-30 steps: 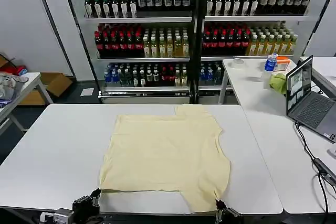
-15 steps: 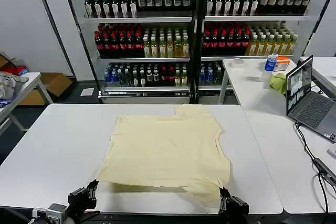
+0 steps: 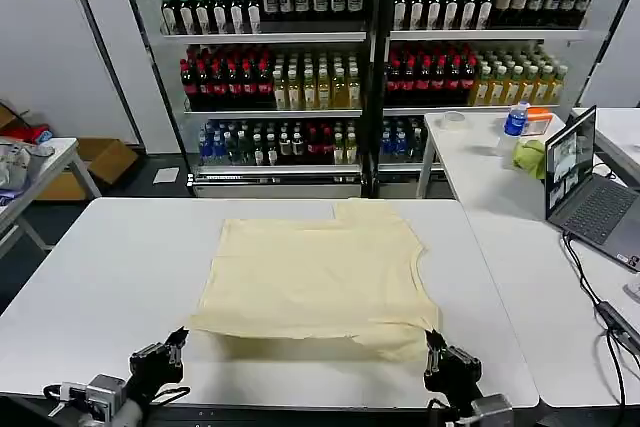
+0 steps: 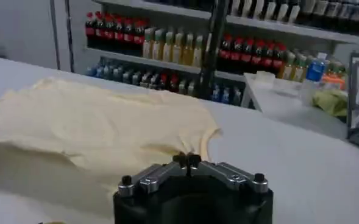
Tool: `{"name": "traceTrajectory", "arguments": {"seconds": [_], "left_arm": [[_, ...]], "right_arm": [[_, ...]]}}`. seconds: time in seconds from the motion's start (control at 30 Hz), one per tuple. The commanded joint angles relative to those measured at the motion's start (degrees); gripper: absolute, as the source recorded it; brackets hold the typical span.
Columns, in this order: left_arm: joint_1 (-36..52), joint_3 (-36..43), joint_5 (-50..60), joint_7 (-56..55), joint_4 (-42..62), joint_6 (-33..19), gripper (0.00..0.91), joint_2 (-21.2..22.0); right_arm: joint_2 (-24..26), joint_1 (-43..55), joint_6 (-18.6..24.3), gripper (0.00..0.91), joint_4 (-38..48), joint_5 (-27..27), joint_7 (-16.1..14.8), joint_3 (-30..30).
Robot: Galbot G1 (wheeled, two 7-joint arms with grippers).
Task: Fold and organize the clothes.
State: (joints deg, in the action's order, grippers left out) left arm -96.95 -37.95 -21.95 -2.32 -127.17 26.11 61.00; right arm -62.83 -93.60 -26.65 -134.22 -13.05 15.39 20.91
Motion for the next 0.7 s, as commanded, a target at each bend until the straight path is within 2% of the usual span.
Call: {"name": "traceTrajectory", "arguments": {"seconds": [0.03,0.7], "left_arm": [[4.1,1.1,-0.8,0.1,2.6,-0.4,0.01,-1.1],[15.8,7.1,-1.5,-0.3,13.2,-0.4,0.01,-3.8]], "right_arm": [[0.8,7.0,0.6,0.0,4.0,-1.3,0.1,-0.5],[1.3,20.8,0.5,0.0,13.8,-2.9,0.6,-5.4]]}}
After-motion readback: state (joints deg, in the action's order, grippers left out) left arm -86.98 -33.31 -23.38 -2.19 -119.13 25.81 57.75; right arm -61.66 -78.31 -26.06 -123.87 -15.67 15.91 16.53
